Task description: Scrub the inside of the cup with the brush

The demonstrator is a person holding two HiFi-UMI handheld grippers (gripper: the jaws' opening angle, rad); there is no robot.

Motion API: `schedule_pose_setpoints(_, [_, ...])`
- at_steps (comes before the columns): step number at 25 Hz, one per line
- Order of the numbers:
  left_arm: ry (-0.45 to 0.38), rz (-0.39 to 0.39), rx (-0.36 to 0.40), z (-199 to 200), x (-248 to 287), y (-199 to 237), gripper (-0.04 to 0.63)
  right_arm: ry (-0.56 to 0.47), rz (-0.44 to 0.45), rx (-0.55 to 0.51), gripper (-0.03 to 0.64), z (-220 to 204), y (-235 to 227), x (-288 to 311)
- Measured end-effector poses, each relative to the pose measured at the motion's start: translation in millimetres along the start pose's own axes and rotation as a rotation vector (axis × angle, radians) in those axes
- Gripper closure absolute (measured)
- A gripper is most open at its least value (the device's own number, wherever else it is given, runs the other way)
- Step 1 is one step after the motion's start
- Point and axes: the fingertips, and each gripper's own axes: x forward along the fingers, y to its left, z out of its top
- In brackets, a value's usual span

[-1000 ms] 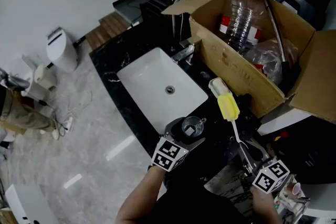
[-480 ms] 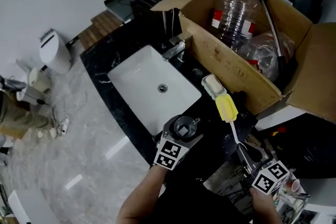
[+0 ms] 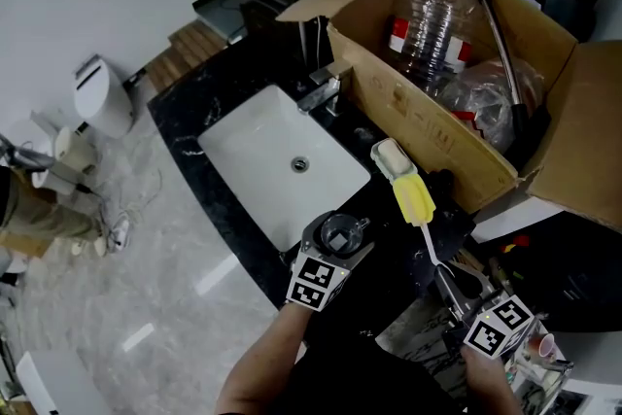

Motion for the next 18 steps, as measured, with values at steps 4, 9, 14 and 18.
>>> schedule_pose_setpoints(4, [0.013, 0.037, -0.022, 2, -1, 3, 0.161, 0.001, 0.031, -0.008, 0.574, 4, 4, 4])
schedule_pose_setpoints(9, [0.028, 0.046, -0.032, 10, -9, 1, 0.155, 0.009, 0.092, -0.044, 0.574, 10, 11, 8])
schedule_pose_setpoints(14, [0.018, 0.066, 0.05, 33, -27, 3, 0.155, 0.024, 0.153, -0.096, 0.574, 19, 17, 16])
schedule_pose_setpoints(18, [0.021, 0.114, 0.133, 53, -47, 11, 0.155, 0.029, 0.224, -0.147, 0.574, 24, 26, 25])
